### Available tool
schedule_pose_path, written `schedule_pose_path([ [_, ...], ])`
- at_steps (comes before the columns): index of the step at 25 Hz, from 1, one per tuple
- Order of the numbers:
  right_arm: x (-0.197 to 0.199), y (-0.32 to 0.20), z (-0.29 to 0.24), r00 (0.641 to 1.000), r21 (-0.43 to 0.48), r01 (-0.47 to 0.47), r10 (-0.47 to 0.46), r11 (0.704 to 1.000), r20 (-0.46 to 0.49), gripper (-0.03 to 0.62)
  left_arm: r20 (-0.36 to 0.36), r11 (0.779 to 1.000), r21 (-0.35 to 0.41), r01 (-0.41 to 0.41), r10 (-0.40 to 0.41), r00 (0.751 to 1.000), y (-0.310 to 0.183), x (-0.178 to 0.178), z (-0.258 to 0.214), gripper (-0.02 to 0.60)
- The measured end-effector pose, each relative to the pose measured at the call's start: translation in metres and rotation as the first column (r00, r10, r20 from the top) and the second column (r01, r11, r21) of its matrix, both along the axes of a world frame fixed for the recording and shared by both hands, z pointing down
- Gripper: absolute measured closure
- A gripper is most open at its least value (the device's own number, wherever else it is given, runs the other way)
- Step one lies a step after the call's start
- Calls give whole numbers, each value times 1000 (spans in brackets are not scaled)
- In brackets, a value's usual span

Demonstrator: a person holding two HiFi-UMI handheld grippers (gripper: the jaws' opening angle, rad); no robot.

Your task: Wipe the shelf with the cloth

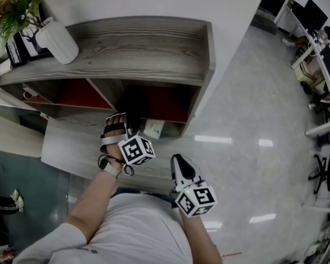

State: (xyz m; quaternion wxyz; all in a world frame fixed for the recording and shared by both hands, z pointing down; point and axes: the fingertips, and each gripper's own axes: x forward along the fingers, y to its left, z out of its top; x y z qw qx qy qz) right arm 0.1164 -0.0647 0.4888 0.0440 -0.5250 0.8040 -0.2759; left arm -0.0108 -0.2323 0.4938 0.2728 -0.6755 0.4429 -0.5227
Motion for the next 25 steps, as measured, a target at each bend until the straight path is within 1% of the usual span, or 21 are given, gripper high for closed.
schedule_pose_path([
  [3,-2,0,2,1000,-3,6,-6,1000,3,554,15,997,69,25,-26,1000,-2,-20,-8,514],
  [8,-12,-1,-1,999,3,35,-35,999,-1,556,11,991,128,40,-42,999,-2,-27,-29,514],
  [12,-14,-2,-4,999,5,46,-46,999,0,554,5,981,189,46,-48,999,-2,-30,-66,514],
  [17,-14,-4,-9,999,14,52,-52,999,-8,554,-19,954,295,62,-59,998,-6,-31,-127,512],
  [22,-12,-7,-14,998,30,58,-57,998,-7,554,-27,911,406,66,-61,998,-9,-31,-189,513],
  [25,-11,-8,-14,998,35,60,-60,998,-3,556,-28,892,446,74,-69,997,-10,-30,-207,514],
])
